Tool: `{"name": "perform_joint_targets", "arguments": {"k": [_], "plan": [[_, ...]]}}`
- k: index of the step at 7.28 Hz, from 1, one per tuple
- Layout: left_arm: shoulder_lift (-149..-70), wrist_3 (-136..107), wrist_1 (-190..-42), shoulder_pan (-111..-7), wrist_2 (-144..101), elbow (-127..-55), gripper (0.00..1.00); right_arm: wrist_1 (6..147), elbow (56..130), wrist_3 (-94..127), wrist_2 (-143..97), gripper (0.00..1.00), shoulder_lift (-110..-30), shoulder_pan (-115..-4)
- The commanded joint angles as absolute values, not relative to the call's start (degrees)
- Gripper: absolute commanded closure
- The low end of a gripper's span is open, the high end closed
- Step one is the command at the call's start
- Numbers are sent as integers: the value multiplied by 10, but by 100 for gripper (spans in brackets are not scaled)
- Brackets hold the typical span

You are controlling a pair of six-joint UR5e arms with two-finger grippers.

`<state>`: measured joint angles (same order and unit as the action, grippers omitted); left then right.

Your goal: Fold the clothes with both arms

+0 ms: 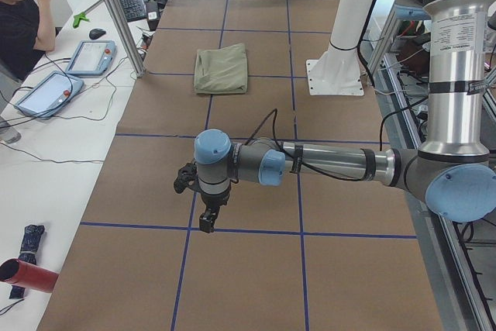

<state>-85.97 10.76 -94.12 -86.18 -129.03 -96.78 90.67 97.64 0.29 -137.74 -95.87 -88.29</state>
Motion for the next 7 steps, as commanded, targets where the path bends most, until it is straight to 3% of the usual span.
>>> {"name": "perform_joint_targets", "arguments": {"k": [1, 7], "plan": [[-859, 114, -940, -865, -1324, -956, 0, 901, 936, -3, -1411, 0, -962, -917], [-858, 112, -939, -874, -1323, -964, 0, 901, 973, 8, -1409, 0, -984, -948]]}}
